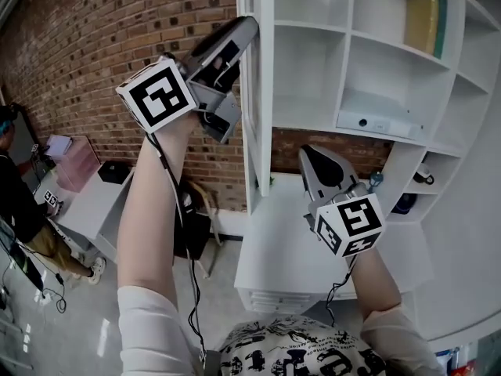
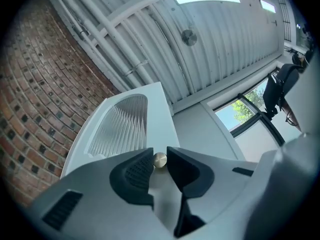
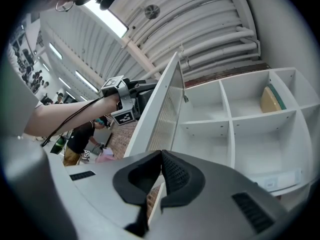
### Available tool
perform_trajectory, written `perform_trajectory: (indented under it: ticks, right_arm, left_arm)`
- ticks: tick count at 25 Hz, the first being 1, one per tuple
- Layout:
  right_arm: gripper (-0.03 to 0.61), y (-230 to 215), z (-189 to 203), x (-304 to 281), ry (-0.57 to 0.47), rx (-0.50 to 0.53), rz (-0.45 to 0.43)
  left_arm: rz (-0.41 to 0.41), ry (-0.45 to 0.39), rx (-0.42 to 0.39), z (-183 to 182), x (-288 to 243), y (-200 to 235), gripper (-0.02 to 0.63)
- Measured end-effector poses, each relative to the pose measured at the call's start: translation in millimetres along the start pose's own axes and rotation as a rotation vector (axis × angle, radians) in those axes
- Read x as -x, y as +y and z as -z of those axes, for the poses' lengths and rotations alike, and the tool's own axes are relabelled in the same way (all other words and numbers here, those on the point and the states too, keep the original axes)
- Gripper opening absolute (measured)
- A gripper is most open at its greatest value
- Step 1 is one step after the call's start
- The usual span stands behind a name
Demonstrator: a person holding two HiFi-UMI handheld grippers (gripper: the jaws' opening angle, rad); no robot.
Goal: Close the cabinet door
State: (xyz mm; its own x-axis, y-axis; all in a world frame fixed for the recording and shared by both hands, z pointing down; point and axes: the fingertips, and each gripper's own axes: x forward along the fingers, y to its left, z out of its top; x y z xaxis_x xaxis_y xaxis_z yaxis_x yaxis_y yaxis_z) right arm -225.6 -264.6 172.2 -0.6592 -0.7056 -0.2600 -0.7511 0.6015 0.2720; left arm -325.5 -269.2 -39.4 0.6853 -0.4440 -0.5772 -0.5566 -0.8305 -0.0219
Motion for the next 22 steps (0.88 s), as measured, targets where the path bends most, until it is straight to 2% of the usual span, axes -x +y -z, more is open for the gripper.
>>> perform_trajectory:
  ticks: [2,5,9,14,22]
  right_arm:
    - [0.015,-15.8,-7.3,-3.6,-0.003,-0.009,-0.009]
    - [0.015,-26.7,-1.7,15.6,-0.02,-0.016,-0.012]
    - [0.015,-37.7,9.7,30.2,-0.029,-0.025,-0.03]
    - [0.015,-61.1,17.0,33.9,-0.022,-0.036,-0.031]
    - [0.015,-119.7,22.1,44.9,-0.03,-0.029,0.006]
  left_arm:
    - [-0.026,0.001,-0.017,-2.7,-13.4,4.8,0.094]
    - [-0.048,0.009,-0.054,13.8,-20.0,-12.0,0.094]
    - [-0.036,0.061,-0.182,37.8,-40.6,-35.1,0.091]
    - [-0.049,0.12,-0.2,61.2,-71.7,-37.4,0.084]
    - [-0.084,0.154,-0.258,93.6,-120.2,-33.2,0.083]
